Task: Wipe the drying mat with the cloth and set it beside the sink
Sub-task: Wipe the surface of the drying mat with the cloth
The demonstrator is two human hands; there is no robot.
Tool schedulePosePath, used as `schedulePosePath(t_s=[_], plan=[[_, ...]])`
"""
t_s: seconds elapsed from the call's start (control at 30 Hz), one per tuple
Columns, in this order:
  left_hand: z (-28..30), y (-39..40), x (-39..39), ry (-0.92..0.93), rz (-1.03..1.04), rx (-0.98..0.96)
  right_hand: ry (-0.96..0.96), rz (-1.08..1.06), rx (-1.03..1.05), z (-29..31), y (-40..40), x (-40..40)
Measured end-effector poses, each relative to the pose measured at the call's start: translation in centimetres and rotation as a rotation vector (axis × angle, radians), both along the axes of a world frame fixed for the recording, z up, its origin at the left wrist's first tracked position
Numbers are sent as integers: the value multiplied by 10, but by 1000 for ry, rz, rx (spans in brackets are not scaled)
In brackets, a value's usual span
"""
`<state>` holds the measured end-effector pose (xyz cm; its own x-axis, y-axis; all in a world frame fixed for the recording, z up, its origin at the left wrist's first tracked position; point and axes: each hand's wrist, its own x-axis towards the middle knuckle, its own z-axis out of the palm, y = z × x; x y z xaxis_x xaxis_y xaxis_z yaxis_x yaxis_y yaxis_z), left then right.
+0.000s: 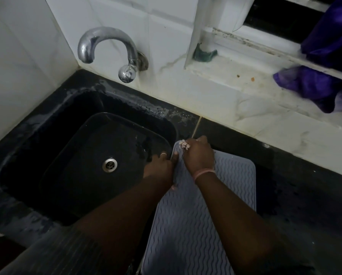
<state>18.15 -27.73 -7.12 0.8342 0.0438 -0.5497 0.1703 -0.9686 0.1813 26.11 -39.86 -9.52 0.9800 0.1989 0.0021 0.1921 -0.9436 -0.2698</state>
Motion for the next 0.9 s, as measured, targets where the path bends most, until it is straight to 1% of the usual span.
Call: schedulePosePath(t_s=[0.13,0.27,0.33,0.47,0.6,0.73,0.9], plan=[[-3,1,-1,-15,18,-7,-28,64,-21,-4,-9,-25],[-1,3,-3,-34,42,-52,0,109,124,2,-18,-69],[-1,3,-4,-38,37,-57,27,126,138,2,-17,-77],[0,4,-2,-37,45,-63,-18,79,90,-8,-12,-48],[-1,6,-4,-35,36,-81,-25,0,25,1,1,-13],[-5,14,-6,-35,83,-144,9,65,-2,7,5,-8],[-5,21,-8,-36,88,-171,14,149,-22,5,-4,-36]])
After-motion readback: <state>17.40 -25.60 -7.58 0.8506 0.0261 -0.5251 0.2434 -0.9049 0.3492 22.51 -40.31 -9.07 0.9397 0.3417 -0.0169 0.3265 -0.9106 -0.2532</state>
